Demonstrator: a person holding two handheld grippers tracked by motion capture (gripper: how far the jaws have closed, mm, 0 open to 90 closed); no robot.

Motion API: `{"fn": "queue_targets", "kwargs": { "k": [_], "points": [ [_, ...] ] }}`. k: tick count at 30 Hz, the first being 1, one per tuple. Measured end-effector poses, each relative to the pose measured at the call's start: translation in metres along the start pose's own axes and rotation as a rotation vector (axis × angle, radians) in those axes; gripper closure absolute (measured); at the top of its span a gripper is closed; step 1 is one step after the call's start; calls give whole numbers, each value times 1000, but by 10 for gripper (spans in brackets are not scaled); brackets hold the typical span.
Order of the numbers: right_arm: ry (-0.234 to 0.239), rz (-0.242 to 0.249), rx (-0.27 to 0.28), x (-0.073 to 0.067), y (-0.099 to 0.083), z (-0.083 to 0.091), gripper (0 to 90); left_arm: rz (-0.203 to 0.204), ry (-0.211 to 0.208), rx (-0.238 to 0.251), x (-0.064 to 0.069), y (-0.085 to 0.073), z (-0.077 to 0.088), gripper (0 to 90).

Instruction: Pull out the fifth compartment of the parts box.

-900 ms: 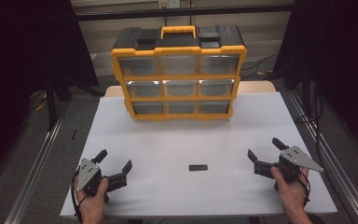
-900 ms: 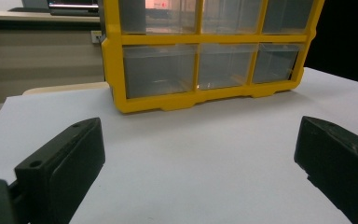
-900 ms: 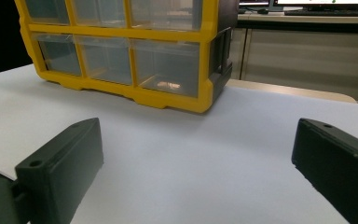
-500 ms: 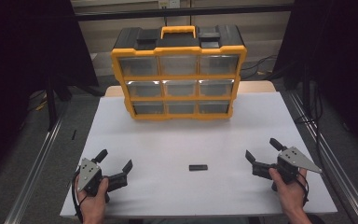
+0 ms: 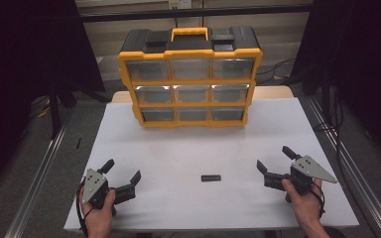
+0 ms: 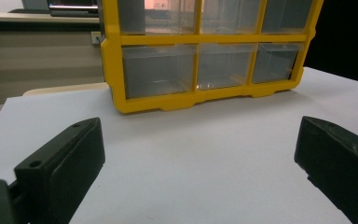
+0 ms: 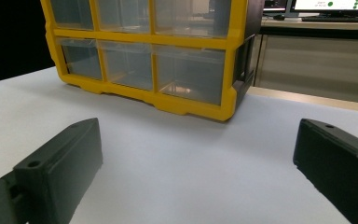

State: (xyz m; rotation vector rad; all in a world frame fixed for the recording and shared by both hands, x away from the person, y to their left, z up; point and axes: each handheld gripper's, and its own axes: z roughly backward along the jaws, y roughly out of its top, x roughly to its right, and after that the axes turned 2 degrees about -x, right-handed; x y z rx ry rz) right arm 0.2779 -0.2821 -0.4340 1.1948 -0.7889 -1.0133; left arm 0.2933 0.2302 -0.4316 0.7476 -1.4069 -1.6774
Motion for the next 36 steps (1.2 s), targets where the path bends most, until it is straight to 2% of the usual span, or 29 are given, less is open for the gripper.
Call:
{"fn": "queue_targets", "kwargs": {
  "k": [9,12,18,23,26,36],
  "points": [
    [14,6,8,-9,3,-8,2,-23,-1,-5,3,0,1,17],
    [33,-1,2,-12,5,-11,6,-28,-7,-4,3,1,2,15],
    [45,23,0,-17,7,-18,5,4,-12,5,2,0,2,16],
    [52,31,-3,-22,9,-23,3,-5,-6,7,4,0,2,16],
    [60,38,4,-25,11,-28,3,-31,-6,-2,4,0,2,16],
    [100,59,-9,-39,17,-47,4,-17,-17,-7,7,0,2,15]
  ]
}}
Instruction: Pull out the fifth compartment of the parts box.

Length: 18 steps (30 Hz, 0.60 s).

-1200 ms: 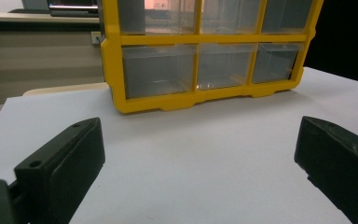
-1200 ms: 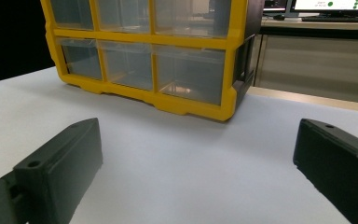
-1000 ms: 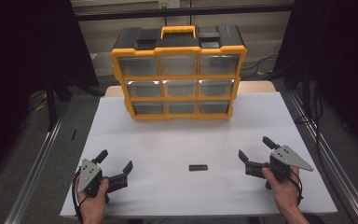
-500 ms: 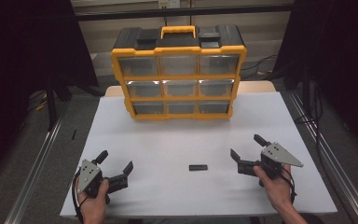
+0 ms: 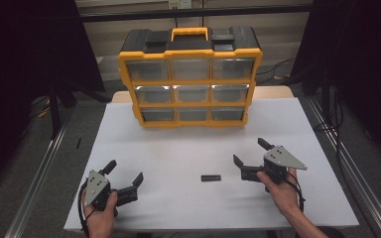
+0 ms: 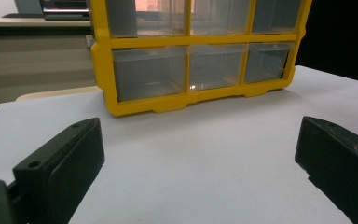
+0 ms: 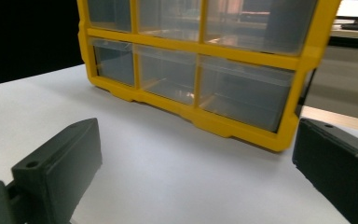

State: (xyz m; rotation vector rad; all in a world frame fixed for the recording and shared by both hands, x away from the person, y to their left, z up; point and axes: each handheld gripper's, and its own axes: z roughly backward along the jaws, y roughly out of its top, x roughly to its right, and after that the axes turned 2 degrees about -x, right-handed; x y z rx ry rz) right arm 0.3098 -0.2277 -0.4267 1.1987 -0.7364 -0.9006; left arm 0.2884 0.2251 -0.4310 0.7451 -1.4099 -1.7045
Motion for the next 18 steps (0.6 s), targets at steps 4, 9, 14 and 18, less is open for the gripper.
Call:
{"fn": "queue_targets", "kwargs": {
  "k": [4,9,14,18],
  "points": [
    [8,27,-9,-6,5,-11,1,-11,4,-5,0,0,0,16],
    [17,28,8,-9,10,-21,1,2,1,-6,0,0,-1,16],
    [28,36,4,-14,14,-31,1,-7,4,-17,0,-1,-1,16],
    [38,34,26,-18,18,-39,5,-6,6,-14,0,0,-1,16]
  ]
}}
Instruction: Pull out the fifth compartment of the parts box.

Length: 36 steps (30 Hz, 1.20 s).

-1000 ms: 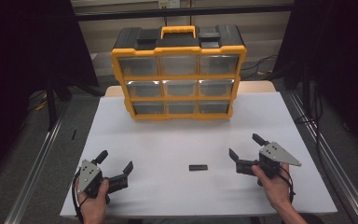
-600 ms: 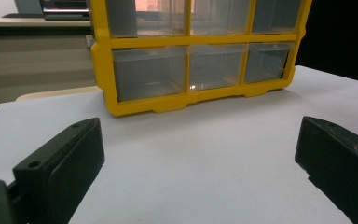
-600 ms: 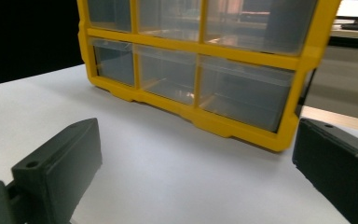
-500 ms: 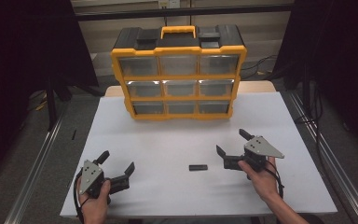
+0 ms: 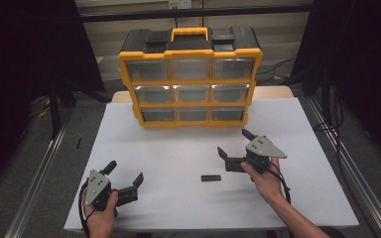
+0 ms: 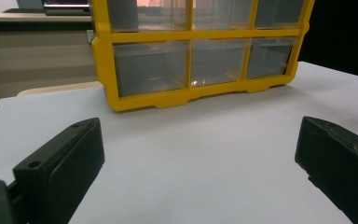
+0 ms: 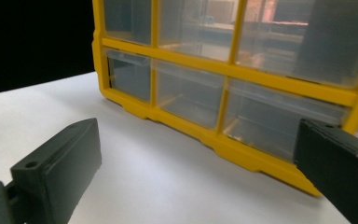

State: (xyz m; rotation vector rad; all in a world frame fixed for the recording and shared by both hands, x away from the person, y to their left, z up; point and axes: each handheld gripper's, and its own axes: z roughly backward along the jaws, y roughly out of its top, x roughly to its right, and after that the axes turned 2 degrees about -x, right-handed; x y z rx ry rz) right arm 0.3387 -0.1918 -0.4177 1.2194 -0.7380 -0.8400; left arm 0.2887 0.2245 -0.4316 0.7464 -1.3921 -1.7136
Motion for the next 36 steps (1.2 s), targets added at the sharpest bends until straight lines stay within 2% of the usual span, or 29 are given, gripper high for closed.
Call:
{"fn": "queue_targets", "kwargs": {
  "k": [11,14,17,19,22,24,26,31,36],
  "points": [
    [17,32,5,-9,12,-22,0,7,10,14,0,0,0,16],
    [13,49,6,-9,14,-27,0,-15,16,10,0,1,1,16],
    [-4,69,12,-10,16,-34,0,-8,13,13,0,1,0,16],
    [-3,84,-6,-12,17,-39,0,-9,13,8,0,1,0,16],
    [-1,116,-7,-16,20,-45,0,-8,12,9,0,1,0,16],
    [-22,145,-15,-18,22,-48,0,0,12,13,0,1,0,16],
    [-23,158,-20,-19,24,-50,0,1,10,13,0,1,1,16],
    [-63,218,-18,-15,31,-56,0,-3,7,9,-1,1,1,15],
    [-97,291,-44,-11,36,-63,0,-1,6,15,-1,1,1,16]
  ]
}}
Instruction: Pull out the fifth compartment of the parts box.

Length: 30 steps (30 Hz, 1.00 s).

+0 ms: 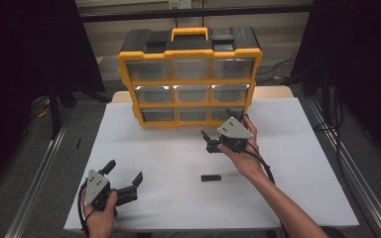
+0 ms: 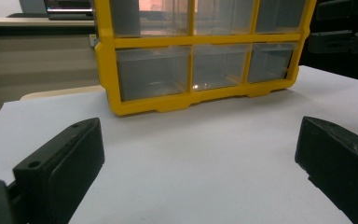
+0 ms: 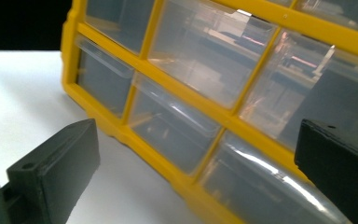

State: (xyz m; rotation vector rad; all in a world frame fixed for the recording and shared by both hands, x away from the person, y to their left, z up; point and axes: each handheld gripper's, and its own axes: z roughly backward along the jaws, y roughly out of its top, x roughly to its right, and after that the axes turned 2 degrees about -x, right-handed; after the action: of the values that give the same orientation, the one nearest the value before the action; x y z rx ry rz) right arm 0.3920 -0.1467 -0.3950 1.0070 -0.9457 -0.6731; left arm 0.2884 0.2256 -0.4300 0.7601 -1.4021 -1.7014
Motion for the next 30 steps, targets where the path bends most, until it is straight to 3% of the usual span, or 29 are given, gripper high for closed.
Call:
{"fn": "queue_targets", "kwargs": {
  "k": [8,15,17,22,25,26,30],
  "points": [
    [-58,148,51,0,4,-5,0,4,-1,2,0,0,0,16],
    [-84,250,55,-2,8,-10,0,2,-3,-1,0,0,0,16],
    [-80,259,33,-1,10,-14,0,8,-5,6,0,0,0,16],
    [-116,373,-1,2,11,-23,0,3,-6,6,-1,0,0,16],
    [-129,400,-12,6,11,-28,0,4,-7,7,-1,0,1,16],
    [-142,445,-3,8,11,-31,0,4,-8,6,-1,0,1,16],
    [-189,539,2,8,13,-36,0,3,-7,1,-2,0,0,16]
  ]
}}
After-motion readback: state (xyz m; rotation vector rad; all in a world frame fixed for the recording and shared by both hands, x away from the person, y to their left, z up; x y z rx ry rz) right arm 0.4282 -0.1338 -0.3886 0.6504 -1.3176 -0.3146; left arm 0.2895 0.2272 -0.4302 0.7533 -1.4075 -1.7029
